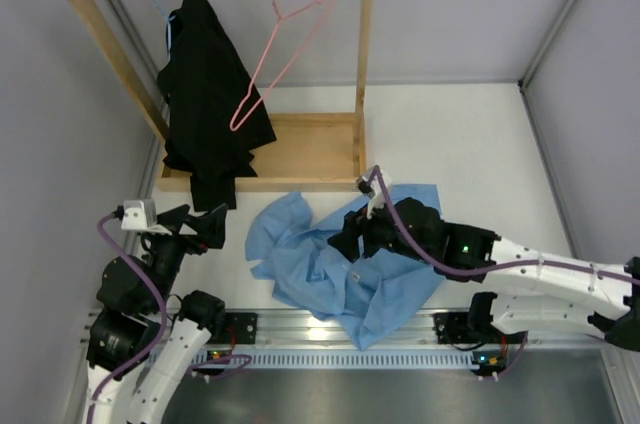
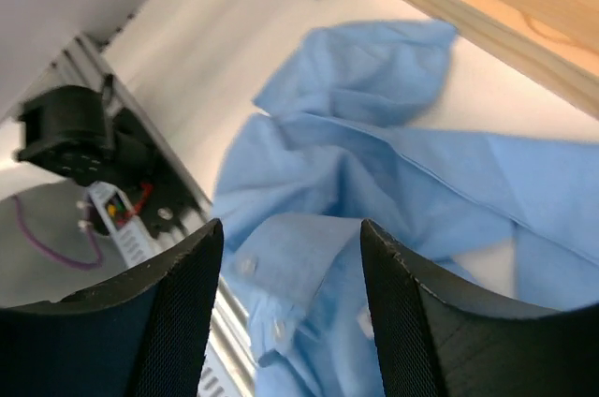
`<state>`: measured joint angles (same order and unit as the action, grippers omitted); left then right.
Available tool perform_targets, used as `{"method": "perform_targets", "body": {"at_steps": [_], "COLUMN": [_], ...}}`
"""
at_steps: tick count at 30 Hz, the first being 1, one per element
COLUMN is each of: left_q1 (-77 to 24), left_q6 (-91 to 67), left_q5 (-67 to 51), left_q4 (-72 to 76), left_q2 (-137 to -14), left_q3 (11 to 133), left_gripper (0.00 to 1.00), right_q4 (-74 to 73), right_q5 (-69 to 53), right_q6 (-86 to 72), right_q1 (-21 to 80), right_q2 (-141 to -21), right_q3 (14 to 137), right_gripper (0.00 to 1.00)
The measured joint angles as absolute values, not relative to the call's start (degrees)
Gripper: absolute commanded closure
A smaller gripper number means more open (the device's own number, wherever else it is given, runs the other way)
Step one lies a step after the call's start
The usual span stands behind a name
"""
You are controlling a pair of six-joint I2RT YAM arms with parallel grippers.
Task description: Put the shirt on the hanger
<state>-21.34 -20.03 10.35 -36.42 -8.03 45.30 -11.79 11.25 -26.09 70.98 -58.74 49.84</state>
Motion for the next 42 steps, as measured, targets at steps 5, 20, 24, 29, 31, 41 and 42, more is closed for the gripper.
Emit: {"method": "perform_targets", "body": {"at_steps": [5,20,24,29,31,41,42], "left_q1": [-21.3,-21.3,-21.3,-21.3,-21.3,-21.3,-21.3], "left_q6": [-20.0,-20.0,-20.0,-20.0,-20.0,-20.0,-20.0], "left_q5": [10.3,9.9,9.9,9.9,9.9,9.8,9.6], "left_q4": [-36.4,-36.4,-36.4,-36.4,-36.4,-36.4,-36.4], "left_q2": [-8.0,-8.1,-8.2,-8.6,-8.8,-8.8,-8.9], "left_q3": [45.3,45.3,45.3,45.3,45.3,45.3,45.3], "left_gripper": [0.02,0.02,0.02,0.02,0.02,0.02,0.02], "right_q4": [-16.2,-20.8,-20.6,-18.8,-18.1,-16.1,-16.3], "right_q5": [5.0,2.5,2.5,2.5,2.5,2.9,3.2], "right_q6": [-26.2,-34.8,-36.3,-37.3,-37.7,-36.9,-36.1], "right_q1": [64.8,61.7,61.7,61.7,61.7,61.7,61.7], "right_q2": [-51.7,-49.8,-45.4,-47.9,-51.0,-56.6,-55.4], "right_q3": [39.7,23.6,22.8,22.8,22.8,23.5,24.2], "right_gripper": [0.32,0.46,0.47,0.52,0.55,1.0,1.0]}}
